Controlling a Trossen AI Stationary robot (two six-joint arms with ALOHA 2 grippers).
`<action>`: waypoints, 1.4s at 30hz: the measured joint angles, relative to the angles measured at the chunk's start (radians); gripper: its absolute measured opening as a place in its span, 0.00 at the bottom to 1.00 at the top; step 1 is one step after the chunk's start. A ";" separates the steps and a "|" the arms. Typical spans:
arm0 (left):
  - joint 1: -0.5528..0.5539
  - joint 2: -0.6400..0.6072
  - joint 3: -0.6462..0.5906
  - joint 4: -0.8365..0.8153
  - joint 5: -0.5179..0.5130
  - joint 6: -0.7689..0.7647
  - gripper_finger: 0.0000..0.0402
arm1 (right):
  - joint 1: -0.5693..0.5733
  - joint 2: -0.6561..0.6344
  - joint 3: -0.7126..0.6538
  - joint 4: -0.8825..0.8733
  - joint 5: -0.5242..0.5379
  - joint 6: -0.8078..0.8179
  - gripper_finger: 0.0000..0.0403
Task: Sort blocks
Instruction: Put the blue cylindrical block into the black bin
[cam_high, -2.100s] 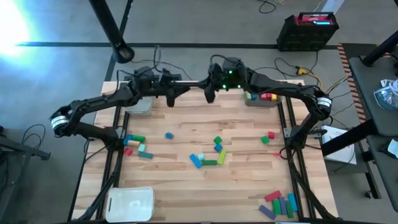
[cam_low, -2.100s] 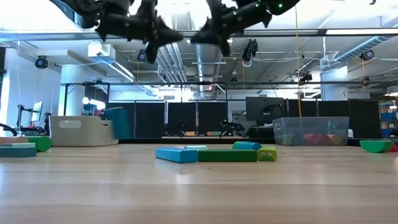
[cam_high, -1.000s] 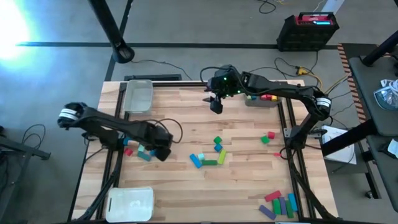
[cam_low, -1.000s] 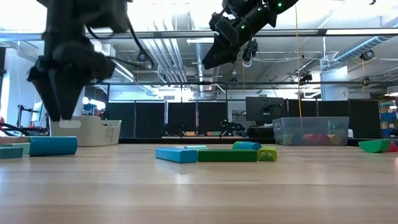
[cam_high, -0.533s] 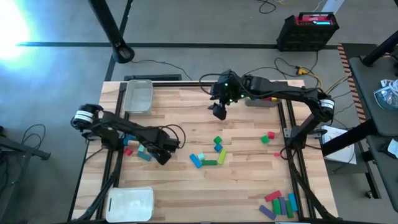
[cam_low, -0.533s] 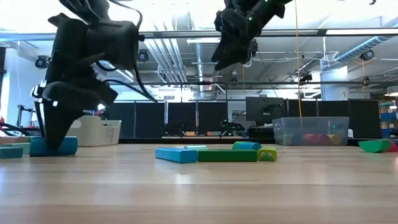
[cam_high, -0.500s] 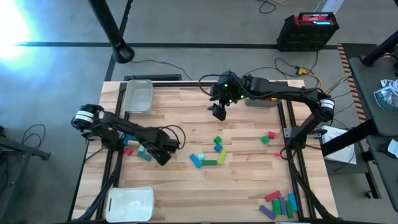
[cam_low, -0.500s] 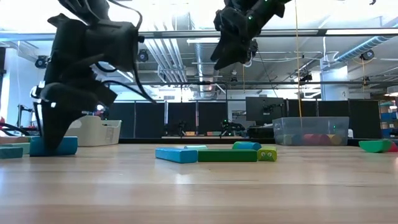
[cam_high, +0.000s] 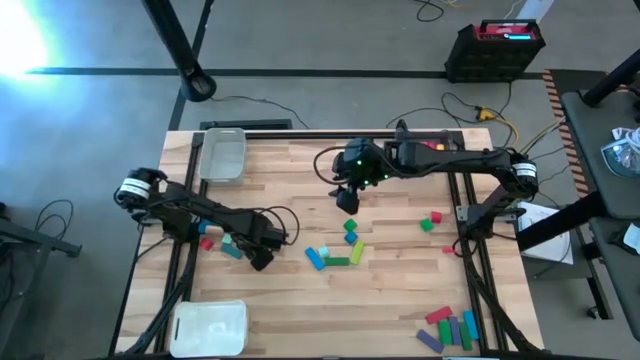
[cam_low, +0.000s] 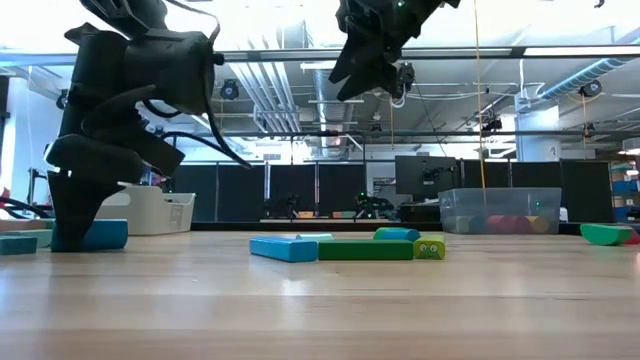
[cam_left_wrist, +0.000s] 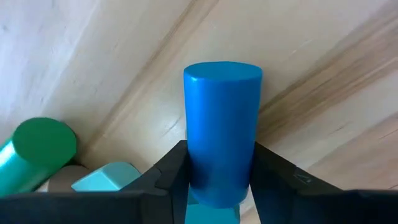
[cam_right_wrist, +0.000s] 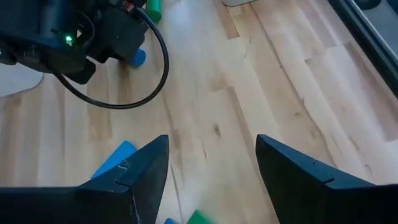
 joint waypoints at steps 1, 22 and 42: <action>-0.004 -0.010 -0.002 0.001 -0.011 0.003 0.29 | 0.001 0.000 0.000 0.000 0.001 0.002 0.58; 0.199 -0.637 -0.158 0.809 -0.175 0.340 0.29 | -0.043 0.108 -0.153 0.716 -0.234 0.185 0.68; 0.621 -0.591 0.103 1.137 0.222 0.572 0.29 | -0.132 0.105 0.250 0.784 -0.364 0.159 0.73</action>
